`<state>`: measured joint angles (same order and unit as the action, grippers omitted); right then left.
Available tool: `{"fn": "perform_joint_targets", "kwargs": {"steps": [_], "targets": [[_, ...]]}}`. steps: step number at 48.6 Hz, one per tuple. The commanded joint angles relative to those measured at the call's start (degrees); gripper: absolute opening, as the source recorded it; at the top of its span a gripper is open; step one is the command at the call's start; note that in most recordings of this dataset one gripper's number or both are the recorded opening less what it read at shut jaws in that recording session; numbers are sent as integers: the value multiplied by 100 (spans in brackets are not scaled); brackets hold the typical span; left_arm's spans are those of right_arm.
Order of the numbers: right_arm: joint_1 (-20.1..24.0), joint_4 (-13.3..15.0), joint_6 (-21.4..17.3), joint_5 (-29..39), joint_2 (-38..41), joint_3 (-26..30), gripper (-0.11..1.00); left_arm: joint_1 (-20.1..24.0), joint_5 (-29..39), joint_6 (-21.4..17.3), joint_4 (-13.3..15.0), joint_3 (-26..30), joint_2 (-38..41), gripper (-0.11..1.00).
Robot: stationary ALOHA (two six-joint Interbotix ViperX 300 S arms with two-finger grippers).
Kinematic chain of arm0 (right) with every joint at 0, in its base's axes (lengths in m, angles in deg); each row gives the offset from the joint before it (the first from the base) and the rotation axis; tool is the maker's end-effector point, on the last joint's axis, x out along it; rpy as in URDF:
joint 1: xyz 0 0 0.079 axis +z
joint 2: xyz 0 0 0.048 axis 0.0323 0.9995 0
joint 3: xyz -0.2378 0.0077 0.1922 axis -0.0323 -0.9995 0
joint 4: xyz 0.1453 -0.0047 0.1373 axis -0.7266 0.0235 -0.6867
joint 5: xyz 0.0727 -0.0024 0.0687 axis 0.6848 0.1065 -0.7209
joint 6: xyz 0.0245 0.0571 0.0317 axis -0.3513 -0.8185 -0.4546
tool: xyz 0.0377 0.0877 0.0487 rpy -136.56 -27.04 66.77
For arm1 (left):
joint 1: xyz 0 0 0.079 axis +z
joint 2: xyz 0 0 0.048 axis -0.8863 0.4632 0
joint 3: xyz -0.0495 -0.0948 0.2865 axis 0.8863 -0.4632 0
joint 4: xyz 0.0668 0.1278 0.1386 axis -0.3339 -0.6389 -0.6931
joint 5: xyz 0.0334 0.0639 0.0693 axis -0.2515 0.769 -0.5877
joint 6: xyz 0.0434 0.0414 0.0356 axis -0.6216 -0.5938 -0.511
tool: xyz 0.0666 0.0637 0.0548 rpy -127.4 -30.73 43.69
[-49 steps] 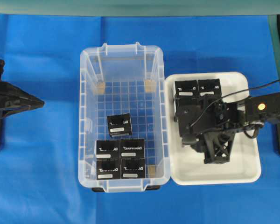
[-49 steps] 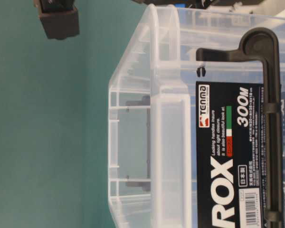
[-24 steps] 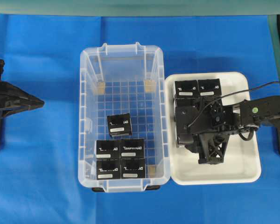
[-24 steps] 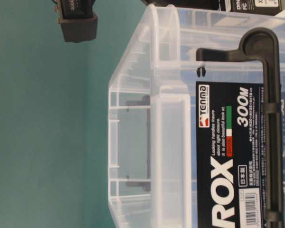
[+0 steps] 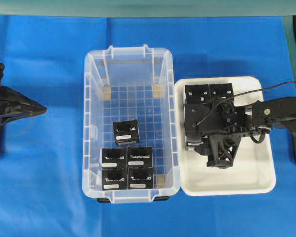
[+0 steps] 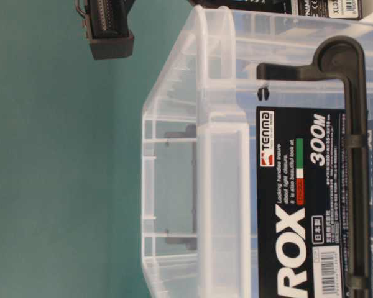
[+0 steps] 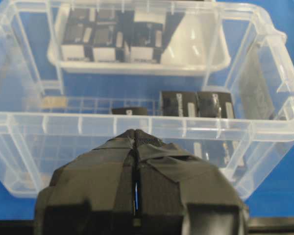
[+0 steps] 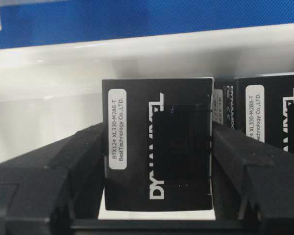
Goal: Pick the box from inside the plastic case
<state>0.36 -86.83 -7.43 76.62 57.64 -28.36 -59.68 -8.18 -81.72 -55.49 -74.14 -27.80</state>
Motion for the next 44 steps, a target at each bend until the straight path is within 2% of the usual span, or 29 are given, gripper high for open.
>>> {"fn": "perform_joint_targets", "kwargs": {"steps": [1,3,8,11,24,32,44], "targets": [[-18,-9,0,-53,18,44,61,9,-26,9,-18,185,26,-7],[-18,-9,-9,-79,18,53,63,9,-26,9,-18,185,18,-7],[-18,-9,-9,-149,9,70,88,9,-26,9,-18,185,18,-7],[-18,-9,-9,-149,-18,105,97,9,-26,9,-9,185,18,-7],[-18,-9,-9,35,-519,369,95,9,-26,9,-9,185,18,-7],[-105,0,-9,299,-1134,492,95,9,-26,9,-9,185,18,-7],[-246,18,53,290,-2030,536,95,9,-26,9,-9,185,9,-7]]}}
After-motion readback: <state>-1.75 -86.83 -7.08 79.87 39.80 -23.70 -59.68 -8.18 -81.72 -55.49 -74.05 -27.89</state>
